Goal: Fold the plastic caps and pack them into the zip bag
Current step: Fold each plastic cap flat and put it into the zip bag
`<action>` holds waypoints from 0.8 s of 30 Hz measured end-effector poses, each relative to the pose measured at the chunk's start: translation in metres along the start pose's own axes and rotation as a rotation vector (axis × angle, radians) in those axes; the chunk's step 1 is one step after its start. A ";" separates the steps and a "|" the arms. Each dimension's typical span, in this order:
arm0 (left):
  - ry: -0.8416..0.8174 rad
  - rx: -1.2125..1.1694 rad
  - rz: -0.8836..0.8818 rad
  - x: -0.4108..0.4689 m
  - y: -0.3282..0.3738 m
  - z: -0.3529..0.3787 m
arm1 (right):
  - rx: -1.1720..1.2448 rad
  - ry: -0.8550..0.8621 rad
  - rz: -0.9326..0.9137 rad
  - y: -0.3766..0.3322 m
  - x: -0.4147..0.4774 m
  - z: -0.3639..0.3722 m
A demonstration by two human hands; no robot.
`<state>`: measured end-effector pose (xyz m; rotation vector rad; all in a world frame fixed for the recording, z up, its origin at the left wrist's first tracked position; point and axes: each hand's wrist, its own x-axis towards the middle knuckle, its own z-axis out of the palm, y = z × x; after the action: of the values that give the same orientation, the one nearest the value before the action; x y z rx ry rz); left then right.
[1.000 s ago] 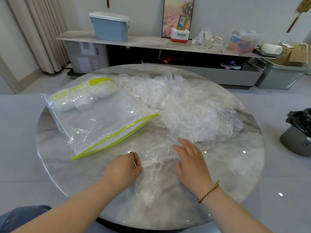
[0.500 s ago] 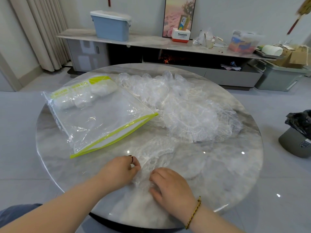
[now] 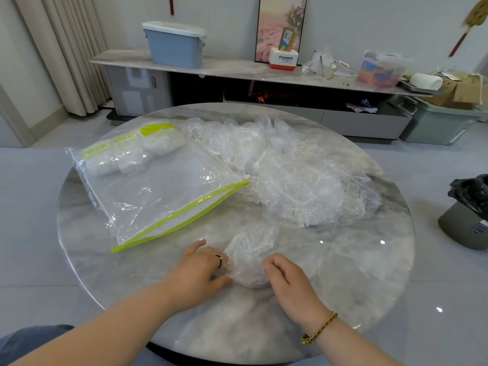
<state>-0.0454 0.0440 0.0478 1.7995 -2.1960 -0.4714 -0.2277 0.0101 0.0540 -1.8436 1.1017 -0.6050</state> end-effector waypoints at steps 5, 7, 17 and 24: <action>0.086 -0.030 -0.136 0.007 -0.002 0.001 | -0.002 -0.114 -0.010 -0.001 -0.001 0.003; 0.105 -0.005 -0.145 0.008 -0.007 0.006 | -0.058 -0.122 -0.015 -0.001 0.000 0.003; 0.127 0.086 -0.322 0.018 0.000 0.011 | -0.170 0.152 0.174 0.017 0.022 0.001; 0.150 0.017 -0.347 0.019 0.003 0.012 | -0.592 0.378 -0.076 0.010 0.024 0.001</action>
<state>-0.0570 0.0269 0.0383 2.1590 -1.8006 -0.3720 -0.2197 -0.0122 0.0442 -2.3418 1.5917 -0.7474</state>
